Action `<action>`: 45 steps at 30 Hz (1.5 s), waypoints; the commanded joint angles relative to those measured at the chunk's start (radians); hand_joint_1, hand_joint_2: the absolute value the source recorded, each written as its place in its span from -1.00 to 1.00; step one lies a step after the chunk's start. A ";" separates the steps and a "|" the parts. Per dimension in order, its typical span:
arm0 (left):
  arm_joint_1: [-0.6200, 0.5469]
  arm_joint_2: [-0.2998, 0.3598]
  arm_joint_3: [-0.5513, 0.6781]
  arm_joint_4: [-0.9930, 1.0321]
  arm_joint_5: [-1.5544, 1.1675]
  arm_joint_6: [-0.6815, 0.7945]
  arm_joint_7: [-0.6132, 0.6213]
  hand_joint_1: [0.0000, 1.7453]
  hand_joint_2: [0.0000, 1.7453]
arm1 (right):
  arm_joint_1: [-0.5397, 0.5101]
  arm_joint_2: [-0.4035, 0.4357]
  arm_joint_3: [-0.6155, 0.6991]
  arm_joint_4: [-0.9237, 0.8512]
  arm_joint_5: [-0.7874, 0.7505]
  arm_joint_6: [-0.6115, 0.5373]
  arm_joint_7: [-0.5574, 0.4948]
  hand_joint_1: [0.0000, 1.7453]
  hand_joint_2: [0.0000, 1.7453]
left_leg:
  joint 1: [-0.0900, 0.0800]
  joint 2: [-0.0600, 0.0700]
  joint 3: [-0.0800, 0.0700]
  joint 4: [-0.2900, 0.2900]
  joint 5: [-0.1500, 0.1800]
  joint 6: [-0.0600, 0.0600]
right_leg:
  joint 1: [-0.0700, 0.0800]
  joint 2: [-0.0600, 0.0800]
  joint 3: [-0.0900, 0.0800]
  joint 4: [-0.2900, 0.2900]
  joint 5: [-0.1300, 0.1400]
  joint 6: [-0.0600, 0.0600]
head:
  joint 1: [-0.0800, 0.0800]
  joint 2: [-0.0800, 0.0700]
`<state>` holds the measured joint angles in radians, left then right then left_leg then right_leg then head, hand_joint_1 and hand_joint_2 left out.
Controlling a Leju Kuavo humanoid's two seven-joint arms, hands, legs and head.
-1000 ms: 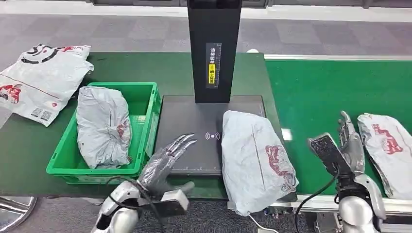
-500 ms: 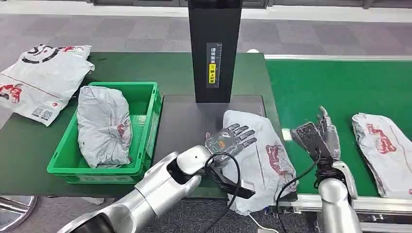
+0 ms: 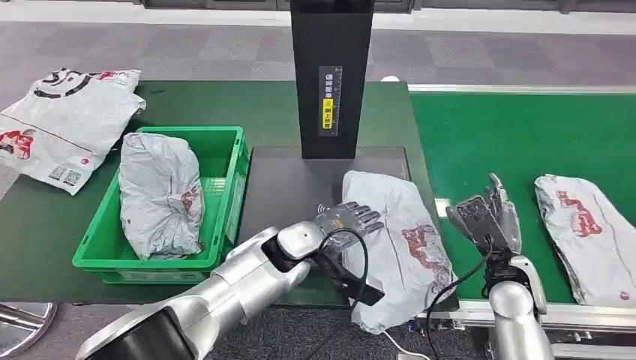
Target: Moved the parcel from conveyor to table for the left to box.
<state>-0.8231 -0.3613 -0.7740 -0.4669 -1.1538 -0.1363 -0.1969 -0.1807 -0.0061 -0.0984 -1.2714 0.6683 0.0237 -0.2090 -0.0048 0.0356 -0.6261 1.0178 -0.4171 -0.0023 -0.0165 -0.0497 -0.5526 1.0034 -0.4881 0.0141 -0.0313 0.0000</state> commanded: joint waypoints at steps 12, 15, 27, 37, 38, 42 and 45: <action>-0.037 0.012 -0.173 0.141 0.297 -0.166 -0.105 1.00 1.00 | -0.037 -0.023 0.014 0.090 -0.054 -0.009 -0.010 -1.00 1.00 | 0.002 -0.001 0.003 -0.003 0.001 -0.001 | 0.001 0.007 0.003 -0.004 0.002 -0.001 | 0.000 0.000; -0.048 0.015 -0.146 0.151 0.318 -0.134 -0.101 1.00 1.00 | -0.024 -0.019 0.003 0.067 -0.059 -0.011 -0.007 -1.00 1.00 | 0.001 -0.001 0.003 -0.002 0.001 -0.001 | 0.001 0.006 0.003 -0.003 0.002 -0.001 | 0.000 0.000; -0.056 0.031 -0.116 0.146 0.340 -0.118 -0.103 1.00 1.00 | -0.017 -0.020 -0.010 0.052 -0.068 -0.006 -0.006 -1.00 1.00 | 0.001 0.000 0.003 -0.001 0.000 -0.001 | 0.001 0.006 0.002 -0.001 0.001 -0.001 | 0.000 0.000; -0.055 0.039 -0.085 0.137 0.360 -0.089 -0.105 1.00 1.00 | -0.015 -0.016 -0.018 0.045 -0.073 -0.002 -0.007 -1.00 1.00 | 0.001 0.000 0.002 -0.001 0.001 -0.001 | 0.001 0.006 0.001 -0.002 0.002 -0.001 | 0.000 0.000; -0.055 0.042 -0.077 0.134 0.364 -0.082 -0.107 1.00 1.00 | -0.013 -0.014 -0.021 0.041 -0.076 0.001 -0.007 -1.00 1.00 | 0.001 0.000 0.002 -0.001 0.001 -0.001 | 0.001 0.005 0.001 -0.001 0.001 -0.001 | 0.000 0.000; -0.078 0.096 0.041 0.094 0.443 -0.009 -0.122 1.00 1.00 | 0.007 -0.018 -0.046 0.006 -0.091 0.012 -0.004 -1.00 1.00 | 0.001 0.000 0.002 -0.002 0.001 -0.002 | 0.001 0.008 0.001 -0.002 0.002 -0.002 | 0.000 0.000; -0.116 0.190 0.186 0.005 0.516 0.068 -0.137 1.00 1.00 | 0.048 -0.014 -0.080 -0.043 -0.106 0.022 -0.001 -1.00 1.00 | 0.001 0.001 0.001 0.000 0.001 -0.002 | 0.001 0.006 -0.001 0.001 0.001 -0.001 | 0.000 0.000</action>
<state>-0.8592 -0.3327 -0.8461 -0.3788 -0.7358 -0.1701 -0.3159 -0.1705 -0.0153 -0.1011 -1.2535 0.5848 0.0248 -0.2163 -0.0043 0.0363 -0.6243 1.0178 -0.4166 -0.0030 -0.0161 -0.0489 -0.5517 1.0038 -0.4881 0.0140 -0.0313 -0.0004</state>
